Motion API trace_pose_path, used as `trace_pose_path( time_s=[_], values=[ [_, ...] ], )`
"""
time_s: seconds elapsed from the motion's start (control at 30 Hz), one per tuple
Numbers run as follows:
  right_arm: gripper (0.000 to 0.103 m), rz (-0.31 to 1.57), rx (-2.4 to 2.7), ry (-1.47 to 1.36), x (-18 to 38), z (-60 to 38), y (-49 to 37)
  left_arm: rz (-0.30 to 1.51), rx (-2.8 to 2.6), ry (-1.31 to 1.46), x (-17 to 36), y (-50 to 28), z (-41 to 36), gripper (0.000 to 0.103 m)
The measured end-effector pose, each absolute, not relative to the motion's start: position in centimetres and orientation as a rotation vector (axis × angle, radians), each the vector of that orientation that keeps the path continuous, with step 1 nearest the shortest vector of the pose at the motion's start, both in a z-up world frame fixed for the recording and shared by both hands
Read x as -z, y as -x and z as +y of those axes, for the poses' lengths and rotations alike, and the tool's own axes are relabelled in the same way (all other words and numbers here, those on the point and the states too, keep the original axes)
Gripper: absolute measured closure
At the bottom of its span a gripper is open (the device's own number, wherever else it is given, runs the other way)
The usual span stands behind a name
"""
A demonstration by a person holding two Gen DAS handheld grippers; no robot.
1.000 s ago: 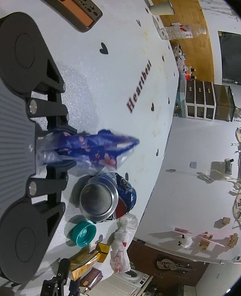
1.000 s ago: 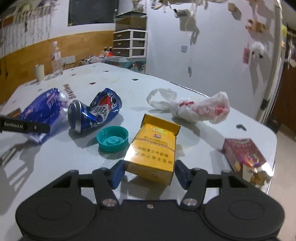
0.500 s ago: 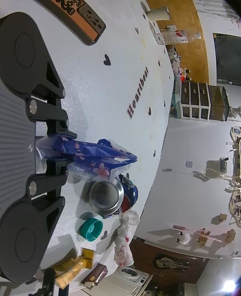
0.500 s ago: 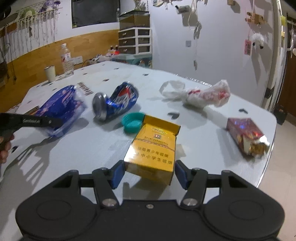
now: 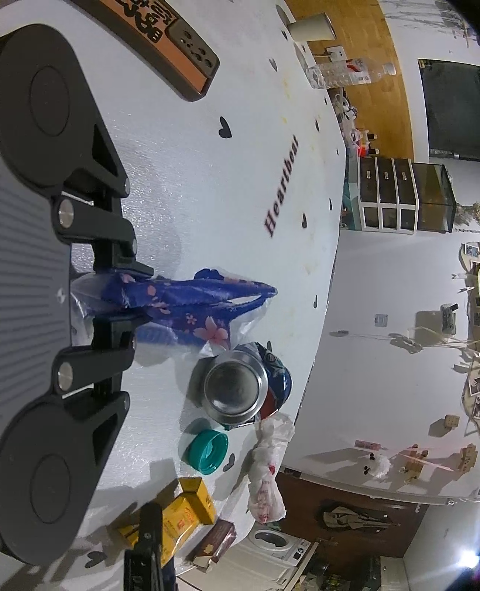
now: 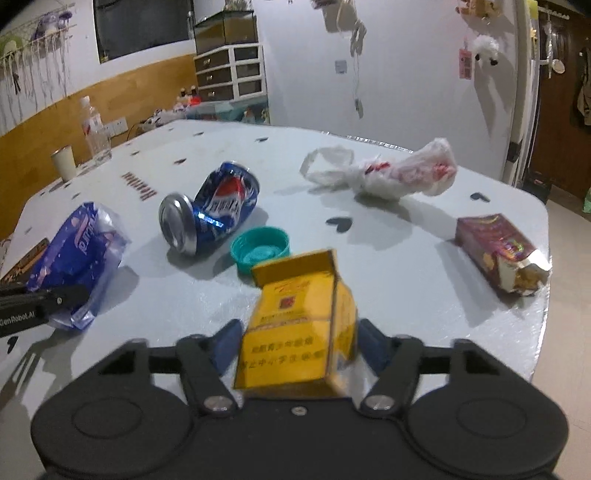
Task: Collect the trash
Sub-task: 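Carry the blue bag and yellow box over the trash bin with both tools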
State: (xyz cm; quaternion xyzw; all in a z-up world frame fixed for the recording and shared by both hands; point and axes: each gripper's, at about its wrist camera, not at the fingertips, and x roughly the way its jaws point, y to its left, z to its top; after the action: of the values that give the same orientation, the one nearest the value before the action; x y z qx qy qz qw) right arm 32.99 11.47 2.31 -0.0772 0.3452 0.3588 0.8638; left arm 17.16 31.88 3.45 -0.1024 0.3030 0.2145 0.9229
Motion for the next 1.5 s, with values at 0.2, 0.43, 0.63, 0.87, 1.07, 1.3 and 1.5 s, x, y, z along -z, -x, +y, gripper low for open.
trace_pose_path(
  time_s=[0.2,0.43,0.63,0.87,1.07,1.3,1.5],
  values=[
    [0.041,0.689,-0.757,0.194,-2.4,11.2,-31.3,0.613,-0.445,0.194,-4.3,-16.5,31.3,0.087],
    [0.043,0.641,-0.761,0.174,-3.6,9.8,-28.8,0.581,-0.436,0.178,-5.6,-15.4,29.6,0.088],
    [0.043,0.592,-0.746,0.118,-5.3,7.8,-27.0,0.550,-0.415,0.164,-6.9,-14.8,27.4,0.088],
    [0.043,0.546,-0.712,0.077,-7.1,4.5,-25.5,0.535,-0.380,0.136,-8.0,-14.5,24.0,0.088],
    [0.043,0.522,-0.663,0.059,-8.0,0.8,-24.4,0.526,-0.327,0.104,-8.6,-15.0,20.4,0.088],
    [0.043,0.510,-0.577,0.052,-8.0,-3.9,-23.9,0.520,-0.257,0.078,-8.7,-15.9,15.8,0.088],
    [0.043,0.503,-0.509,0.027,-7.8,-8.5,-23.9,0.529,-0.191,0.064,-8.2,-17.3,11.8,0.088]
  ],
)
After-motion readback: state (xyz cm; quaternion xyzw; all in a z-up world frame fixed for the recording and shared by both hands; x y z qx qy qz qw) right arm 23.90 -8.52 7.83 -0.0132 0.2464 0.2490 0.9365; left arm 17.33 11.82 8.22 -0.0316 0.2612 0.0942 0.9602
